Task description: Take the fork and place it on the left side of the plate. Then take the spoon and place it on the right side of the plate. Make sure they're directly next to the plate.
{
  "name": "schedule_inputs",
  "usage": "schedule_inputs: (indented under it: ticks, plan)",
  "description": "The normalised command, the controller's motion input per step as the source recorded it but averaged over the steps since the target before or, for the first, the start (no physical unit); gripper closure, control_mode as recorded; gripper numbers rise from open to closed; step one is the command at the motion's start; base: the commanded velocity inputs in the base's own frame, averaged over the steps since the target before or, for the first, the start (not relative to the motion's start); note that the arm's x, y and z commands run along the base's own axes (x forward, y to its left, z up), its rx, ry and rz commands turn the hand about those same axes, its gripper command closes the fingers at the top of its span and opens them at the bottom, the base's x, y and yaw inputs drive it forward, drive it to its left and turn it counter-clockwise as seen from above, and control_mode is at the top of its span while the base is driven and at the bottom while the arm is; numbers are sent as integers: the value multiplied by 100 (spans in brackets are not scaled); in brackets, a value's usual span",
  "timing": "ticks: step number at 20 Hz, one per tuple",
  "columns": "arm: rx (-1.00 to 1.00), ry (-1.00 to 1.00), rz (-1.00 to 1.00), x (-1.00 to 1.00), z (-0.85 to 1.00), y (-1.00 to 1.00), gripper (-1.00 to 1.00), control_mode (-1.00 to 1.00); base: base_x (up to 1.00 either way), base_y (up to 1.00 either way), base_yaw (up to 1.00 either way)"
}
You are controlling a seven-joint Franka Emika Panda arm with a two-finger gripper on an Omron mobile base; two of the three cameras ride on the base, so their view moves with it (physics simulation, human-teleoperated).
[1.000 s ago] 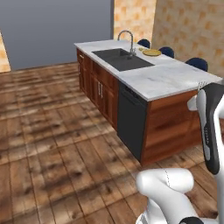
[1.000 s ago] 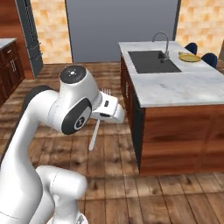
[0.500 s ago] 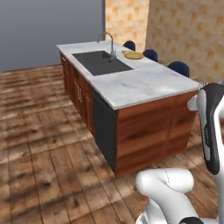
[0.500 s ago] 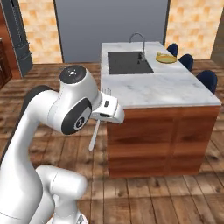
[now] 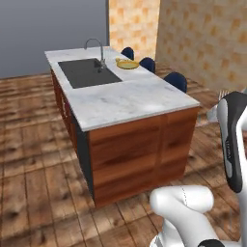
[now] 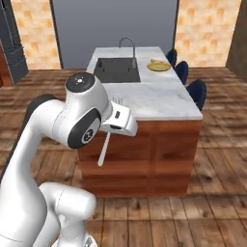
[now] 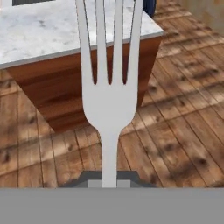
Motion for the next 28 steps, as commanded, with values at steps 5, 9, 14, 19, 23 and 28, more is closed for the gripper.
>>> schedule_inputs:
  ticks: [5,9,14,19,23,28]
  plan:
    - [0,0,0,0,0,0,100,100,59,-100,15]
    - [0,0,0,0,0,0,100,100,68,-84,24]
    - [0,0,0,0,0,0,100,100,71,-64,33]
    - [0,0,0,0,0,0,100,100,71,-48,41]
    - [0,0,0,0,0,0,100,100,63,-59,38]
    - [0,0,0,0,0,0,100,100,44,-73,33]
